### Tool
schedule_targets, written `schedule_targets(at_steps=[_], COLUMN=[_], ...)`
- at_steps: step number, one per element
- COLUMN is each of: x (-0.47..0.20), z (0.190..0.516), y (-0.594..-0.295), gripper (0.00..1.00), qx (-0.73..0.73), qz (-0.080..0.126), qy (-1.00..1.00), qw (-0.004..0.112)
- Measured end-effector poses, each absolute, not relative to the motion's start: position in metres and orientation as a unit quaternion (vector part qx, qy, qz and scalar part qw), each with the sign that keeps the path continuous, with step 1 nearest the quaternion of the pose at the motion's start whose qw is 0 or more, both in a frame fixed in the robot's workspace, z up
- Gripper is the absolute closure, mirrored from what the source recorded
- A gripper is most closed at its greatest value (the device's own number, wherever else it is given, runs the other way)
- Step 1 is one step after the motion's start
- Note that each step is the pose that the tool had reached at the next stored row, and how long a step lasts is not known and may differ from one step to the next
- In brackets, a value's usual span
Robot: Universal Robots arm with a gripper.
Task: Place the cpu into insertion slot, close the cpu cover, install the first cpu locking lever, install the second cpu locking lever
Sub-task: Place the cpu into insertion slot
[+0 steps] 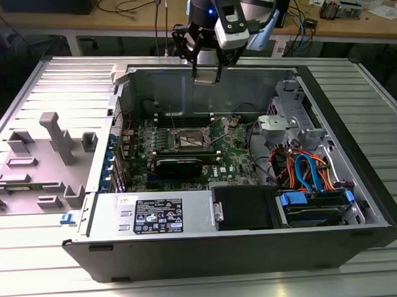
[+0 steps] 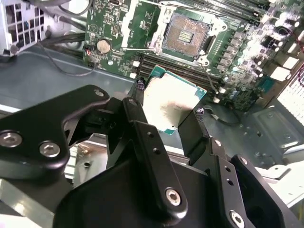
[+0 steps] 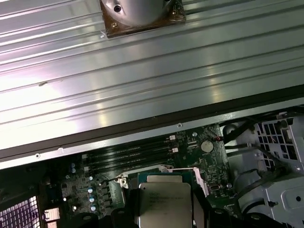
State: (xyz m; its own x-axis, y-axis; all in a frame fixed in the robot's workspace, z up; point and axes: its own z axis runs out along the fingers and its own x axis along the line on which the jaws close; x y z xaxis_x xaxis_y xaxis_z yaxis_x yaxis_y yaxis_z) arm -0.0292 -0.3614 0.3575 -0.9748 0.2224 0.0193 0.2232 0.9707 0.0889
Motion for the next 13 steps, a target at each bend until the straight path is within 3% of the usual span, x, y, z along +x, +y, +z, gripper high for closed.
schedule_targets(at_steps=[13], x=[-0.0299], z=[0.3472], y=[-0.3656], gripper=[0.46], qx=[-0.169], qz=[-0.045], qy=[-0.984], qw=[0.002])
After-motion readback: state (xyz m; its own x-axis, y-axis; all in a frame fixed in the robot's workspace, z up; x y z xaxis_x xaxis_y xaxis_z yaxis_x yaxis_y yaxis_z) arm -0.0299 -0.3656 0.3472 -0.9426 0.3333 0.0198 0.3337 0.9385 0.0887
